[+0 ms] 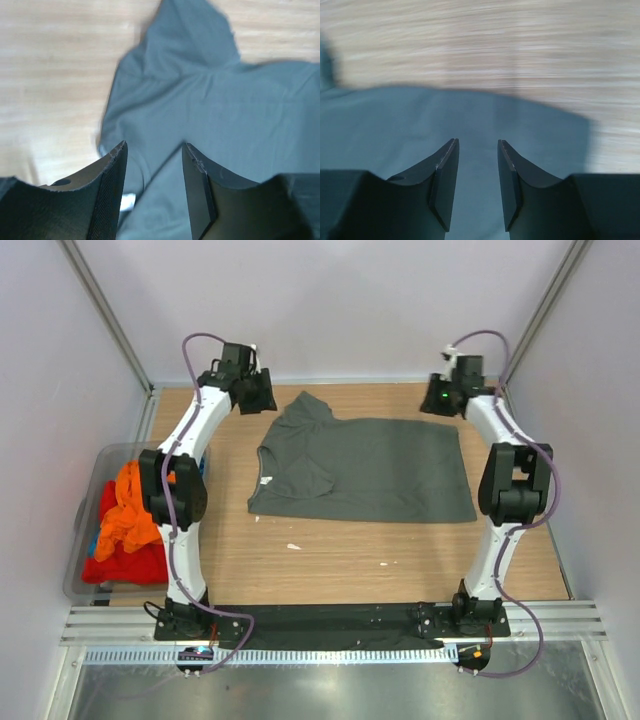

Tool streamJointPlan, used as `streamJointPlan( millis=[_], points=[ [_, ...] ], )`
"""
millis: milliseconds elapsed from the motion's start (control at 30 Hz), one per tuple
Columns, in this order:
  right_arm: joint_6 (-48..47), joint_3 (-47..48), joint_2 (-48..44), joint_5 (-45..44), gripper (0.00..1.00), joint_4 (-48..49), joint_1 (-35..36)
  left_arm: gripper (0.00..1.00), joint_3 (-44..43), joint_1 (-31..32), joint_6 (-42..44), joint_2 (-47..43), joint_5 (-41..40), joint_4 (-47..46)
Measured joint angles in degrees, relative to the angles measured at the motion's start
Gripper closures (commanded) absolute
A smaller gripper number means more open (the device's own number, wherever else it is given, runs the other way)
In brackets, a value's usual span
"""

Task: Fold and stack the t-shirts
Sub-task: Fold the tshirt

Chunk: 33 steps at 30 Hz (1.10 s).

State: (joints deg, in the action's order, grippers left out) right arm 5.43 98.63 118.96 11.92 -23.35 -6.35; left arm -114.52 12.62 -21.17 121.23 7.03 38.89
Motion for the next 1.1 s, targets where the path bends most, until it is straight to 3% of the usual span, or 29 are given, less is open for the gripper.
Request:
streamJointPlan(
  millis=[167, 333, 633, 1100],
  points=[
    [0.81, -5.46, -5.38, 3.52, 0.55, 5.51, 16.63, 0.54, 6.1, 0.13, -1.11, -3.69, -2.23, 4.04],
    [-1.09, -3.17, -1.7, 9.11, 0.57, 5.95, 26.45, 0.6, 7.26, 0.11, -2.25, -0.31, -2.43, 7.02],
    [-8.44, 4.42, 9.77, 13.14, 0.58, 2.54, 31.01, 0.62, 2.93, 0.07, -3.58, 9.9, -4.68, 10.93],
    [-14.75, 8.44, 13.62, 15.58, 0.59, 0.66, 36.44, 0.62, 1.18, -1.14, -5.51, 11.34, -7.02, 12.94]
  ],
)
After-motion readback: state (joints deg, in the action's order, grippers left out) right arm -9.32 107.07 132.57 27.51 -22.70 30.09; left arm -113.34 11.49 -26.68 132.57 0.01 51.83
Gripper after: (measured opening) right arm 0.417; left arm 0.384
